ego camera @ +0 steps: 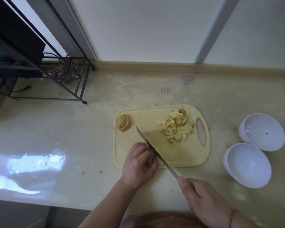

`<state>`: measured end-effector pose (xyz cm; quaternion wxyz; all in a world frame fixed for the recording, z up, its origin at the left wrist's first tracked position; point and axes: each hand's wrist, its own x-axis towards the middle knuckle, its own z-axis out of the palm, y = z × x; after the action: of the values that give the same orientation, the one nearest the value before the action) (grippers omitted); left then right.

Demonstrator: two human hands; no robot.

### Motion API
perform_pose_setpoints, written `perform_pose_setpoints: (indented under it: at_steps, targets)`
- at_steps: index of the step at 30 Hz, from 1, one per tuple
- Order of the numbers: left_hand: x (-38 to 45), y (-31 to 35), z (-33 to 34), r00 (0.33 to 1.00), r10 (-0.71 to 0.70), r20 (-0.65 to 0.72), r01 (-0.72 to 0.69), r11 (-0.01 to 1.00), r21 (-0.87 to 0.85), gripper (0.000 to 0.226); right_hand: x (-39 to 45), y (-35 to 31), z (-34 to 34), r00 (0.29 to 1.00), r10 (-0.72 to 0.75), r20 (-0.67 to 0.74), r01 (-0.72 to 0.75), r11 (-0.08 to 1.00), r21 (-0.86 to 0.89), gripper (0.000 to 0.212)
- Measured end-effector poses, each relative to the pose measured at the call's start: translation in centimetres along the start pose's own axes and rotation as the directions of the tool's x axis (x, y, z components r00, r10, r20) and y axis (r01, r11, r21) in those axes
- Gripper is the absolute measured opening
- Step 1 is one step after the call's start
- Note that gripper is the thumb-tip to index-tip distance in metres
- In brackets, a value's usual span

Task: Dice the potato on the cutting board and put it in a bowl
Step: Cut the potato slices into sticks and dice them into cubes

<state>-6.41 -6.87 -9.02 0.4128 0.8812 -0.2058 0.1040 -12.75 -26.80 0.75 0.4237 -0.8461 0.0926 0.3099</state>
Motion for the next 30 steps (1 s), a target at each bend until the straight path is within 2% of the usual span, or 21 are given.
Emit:
perform_pose_setpoints:
  at_steps: [5, 9, 12, 16, 22, 27, 29, 30]
  targets:
    - [0.0, 0.1, 0.0, 1.0, -0.009, -0.002, 0.009, 1.0, -0.014, 0.003, -0.4, 0.8, -0.1, 0.999, 0.008, -0.035, -0.01, 0.999, -0.049, 0.094]
    - [0.0, 0.0, 0.0, 1.0, -0.02, 0.006, 0.021, 0.999, -0.027, 0.003, -0.8, 1.4, 0.2, 0.986, 0.021, -0.164, -0.049, 0.985, -0.166, 0.059]
    - [0.1, -0.1, -0.1, 1.0, -0.021, 0.004, 0.021, 0.999, -0.026, 0.004, 0.5, 0.5, 0.8, 0.997, -0.033, -0.072, 0.022, 0.988, -0.151, 0.062]
    - [0.1, 0.1, -0.1, 1.0, -0.013, -0.004, 0.013, 0.999, -0.034, 0.004, 2.5, -0.6, 1.4, 0.995, -0.081, -0.063, 0.073, 0.99, -0.12, 0.063]
    - [-0.2, 0.1, -0.5, 1.0, -0.001, 0.016, 0.001, 0.998, -0.055, 0.004, 1.6, 0.2, 0.4, 0.998, -0.061, -0.012, 0.061, 0.998, 0.008, 0.069]
    - [-0.5, 0.3, -1.6, 0.998, -0.056, -0.025, 0.054, 0.997, -0.054, 0.01, 0.2, -1.1, -0.7, 0.994, -0.068, 0.085, 0.041, 0.958, 0.285, 0.059]
    - [0.1, 0.3, -2.3, 0.999, -0.008, 0.034, 0.008, 1.0, -0.012, 0.024, -0.4, -1.7, -1.7, 0.994, -0.044, 0.102, -0.001, 0.915, 0.404, 0.059]
    - [0.5, 0.1, -2.7, 0.993, 0.035, 0.114, -0.037, 0.999, 0.014, 0.034, -0.6, -1.9, -2.3, 0.995, -0.024, 0.101, -0.023, 0.9, 0.434, 0.061]
